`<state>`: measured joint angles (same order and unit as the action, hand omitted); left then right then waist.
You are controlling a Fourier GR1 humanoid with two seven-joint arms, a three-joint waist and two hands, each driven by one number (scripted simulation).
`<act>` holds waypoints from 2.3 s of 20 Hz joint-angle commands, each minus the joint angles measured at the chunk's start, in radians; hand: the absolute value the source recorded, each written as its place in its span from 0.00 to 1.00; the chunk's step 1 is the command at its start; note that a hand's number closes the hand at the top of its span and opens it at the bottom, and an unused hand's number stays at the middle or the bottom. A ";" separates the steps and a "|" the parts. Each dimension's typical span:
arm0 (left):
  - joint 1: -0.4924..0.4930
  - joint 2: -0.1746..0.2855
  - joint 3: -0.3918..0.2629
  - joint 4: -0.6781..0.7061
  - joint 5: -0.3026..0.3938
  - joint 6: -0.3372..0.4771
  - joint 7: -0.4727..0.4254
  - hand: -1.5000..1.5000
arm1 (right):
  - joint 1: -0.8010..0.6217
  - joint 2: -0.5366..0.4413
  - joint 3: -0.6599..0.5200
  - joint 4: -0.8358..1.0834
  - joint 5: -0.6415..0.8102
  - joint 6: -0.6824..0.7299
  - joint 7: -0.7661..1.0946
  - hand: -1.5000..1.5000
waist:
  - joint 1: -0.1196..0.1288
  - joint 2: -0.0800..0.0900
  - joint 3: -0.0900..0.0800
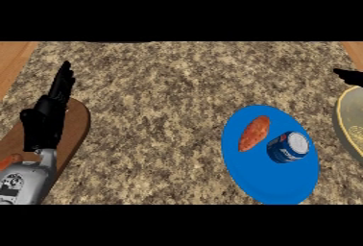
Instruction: Pick the can from the plate and place it in the bowl
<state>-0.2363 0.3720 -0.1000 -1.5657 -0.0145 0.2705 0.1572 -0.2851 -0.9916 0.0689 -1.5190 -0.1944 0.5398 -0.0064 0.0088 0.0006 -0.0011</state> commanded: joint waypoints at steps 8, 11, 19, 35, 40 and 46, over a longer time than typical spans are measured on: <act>0.045 -0.040 0.021 0.021 -0.036 -0.017 -0.048 0.50 | -0.112 0.150 0.155 -0.087 0.096 0.106 0.276 0.00 | -0.002 0.000 0.000; 0.005 -0.041 0.014 -0.008 -0.044 -0.021 0.005 0.50 | -0.137 0.161 0.209 -0.007 0.198 0.145 0.270 0.00 | 0.004 0.001 0.001; 0.072 -0.057 0.055 -0.047 -0.064 -0.060 -0.008 0.50 | -0.117 0.251 0.146 0.074 0.343 0.194 0.232 0.00 | -0.002 0.000 0.001; 0.051 -0.125 0.080 -0.092 -0.119 -0.101 0.044 0.50 | -0.076 0.417 0.191 0.174 0.674 0.141 0.004 1.00 | -0.001 0.000 0.002; 0.043 -0.139 0.107 -0.036 -0.143 -0.110 -0.007 0.50 | -0.081 0.471 0.144 0.126 0.725 0.129 0.010 1.00 | -0.009 -0.001 0.001; 0.028 -0.163 0.101 -0.043 -0.178 -0.097 0.013 0.50 | 0.003 0.476 0.123 0.116 0.773 0.065 -0.104 1.00 | -0.013 -0.002 0.001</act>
<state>-0.2201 0.2408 0.0180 -1.6117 -0.1533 0.1495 0.1895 -0.3726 -0.5167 0.2058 -1.3236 0.5652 0.6169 -0.0785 0.0018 -0.0027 -0.0027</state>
